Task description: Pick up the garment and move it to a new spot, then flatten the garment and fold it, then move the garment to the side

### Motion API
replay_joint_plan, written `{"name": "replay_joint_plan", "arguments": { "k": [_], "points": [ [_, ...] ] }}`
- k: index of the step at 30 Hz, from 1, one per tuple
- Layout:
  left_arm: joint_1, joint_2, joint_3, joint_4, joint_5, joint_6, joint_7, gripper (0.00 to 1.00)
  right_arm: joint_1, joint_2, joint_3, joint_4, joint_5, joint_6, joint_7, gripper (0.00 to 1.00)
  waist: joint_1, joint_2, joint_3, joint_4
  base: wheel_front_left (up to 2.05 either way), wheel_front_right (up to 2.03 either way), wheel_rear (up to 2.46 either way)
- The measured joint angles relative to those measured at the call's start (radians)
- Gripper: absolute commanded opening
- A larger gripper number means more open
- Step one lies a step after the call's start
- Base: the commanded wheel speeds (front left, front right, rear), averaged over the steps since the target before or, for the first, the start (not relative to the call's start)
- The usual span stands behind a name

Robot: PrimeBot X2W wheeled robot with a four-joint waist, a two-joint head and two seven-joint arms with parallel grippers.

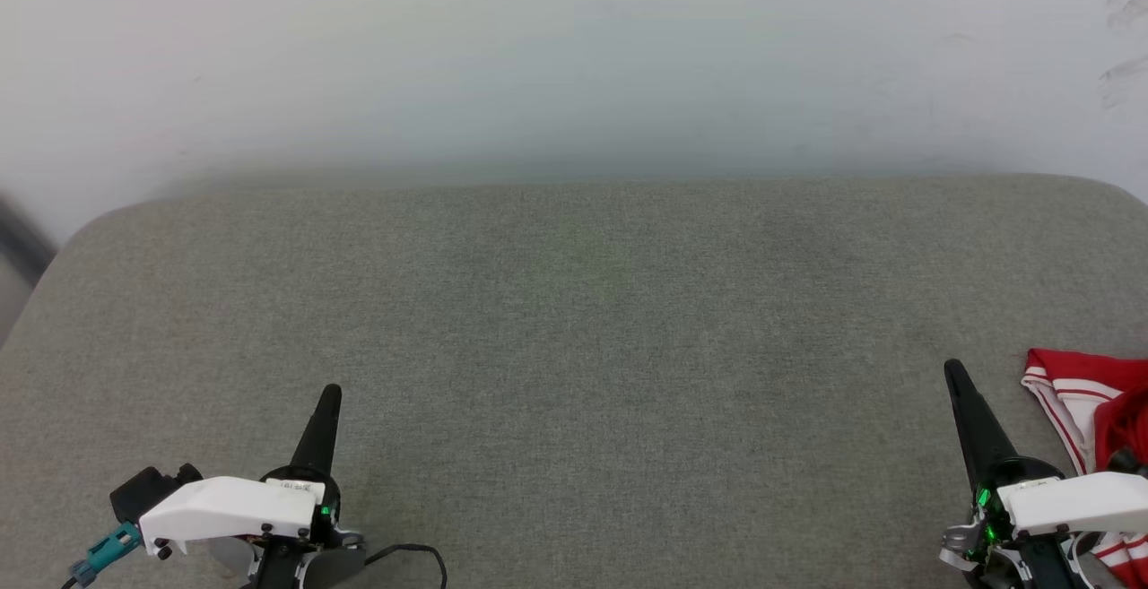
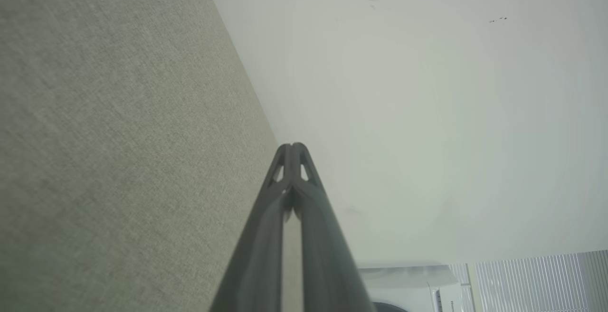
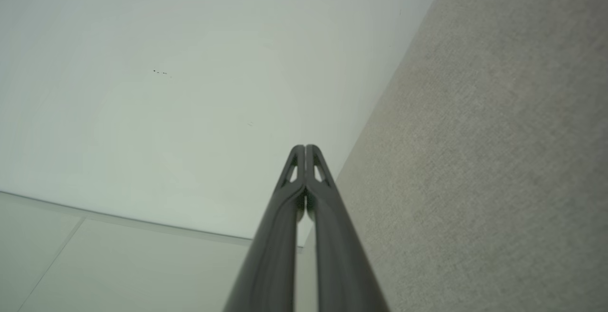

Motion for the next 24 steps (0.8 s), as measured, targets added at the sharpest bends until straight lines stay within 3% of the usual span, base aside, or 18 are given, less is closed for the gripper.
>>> {"name": "replay_joint_plan", "arguments": {
  "k": [24],
  "points": [
    [-0.01,-0.034,0.069,0.005,-0.145,-0.043,0.047,0.0,-0.043,0.001,-0.012,0.059,0.185,0.0,0.009,0.0,-0.0001,0.0,0.008,-0.003,0.0,0.0,0.0]
  ]
}}
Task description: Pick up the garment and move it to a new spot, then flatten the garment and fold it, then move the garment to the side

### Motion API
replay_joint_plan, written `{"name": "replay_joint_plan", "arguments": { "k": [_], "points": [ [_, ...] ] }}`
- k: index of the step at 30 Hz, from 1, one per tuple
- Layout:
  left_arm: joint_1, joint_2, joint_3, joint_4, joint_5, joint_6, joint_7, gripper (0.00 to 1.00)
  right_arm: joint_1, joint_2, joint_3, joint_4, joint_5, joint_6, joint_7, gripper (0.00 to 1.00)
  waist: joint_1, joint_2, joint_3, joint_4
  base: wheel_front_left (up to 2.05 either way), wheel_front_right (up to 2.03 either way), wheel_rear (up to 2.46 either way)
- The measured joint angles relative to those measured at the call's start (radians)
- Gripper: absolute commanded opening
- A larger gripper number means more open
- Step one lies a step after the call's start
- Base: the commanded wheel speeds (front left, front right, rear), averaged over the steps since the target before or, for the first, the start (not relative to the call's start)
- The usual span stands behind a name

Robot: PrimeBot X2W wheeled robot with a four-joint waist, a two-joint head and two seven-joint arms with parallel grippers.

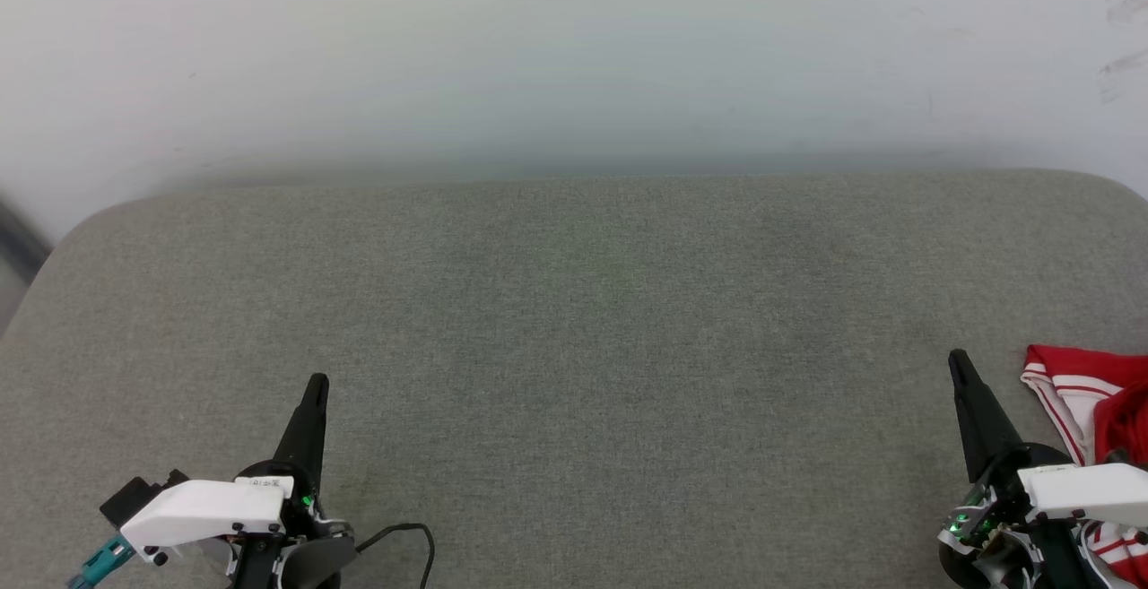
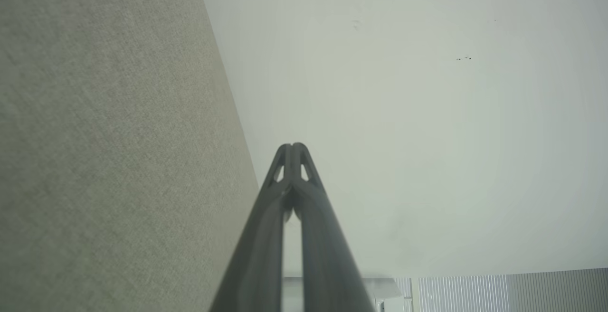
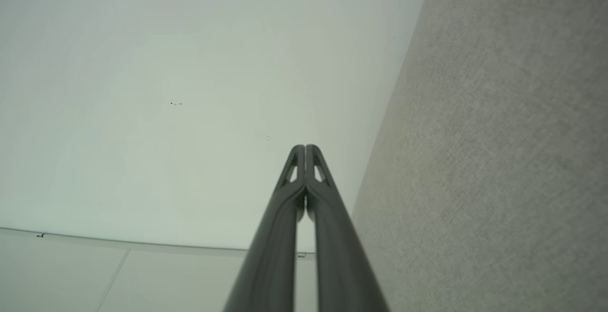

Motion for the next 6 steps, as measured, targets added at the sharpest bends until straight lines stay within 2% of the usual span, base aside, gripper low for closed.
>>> {"name": "replay_joint_plan", "arguments": {
  "k": [6],
  "points": [
    [-0.006,-0.009,0.016,0.001,-0.033,-0.009,0.009,0.0,-0.006,0.001,-0.003,0.013,0.042,0.0,0.002,0.0,0.0,0.0,0.002,-0.001,0.0,0.0,0.0]
  ]
}}
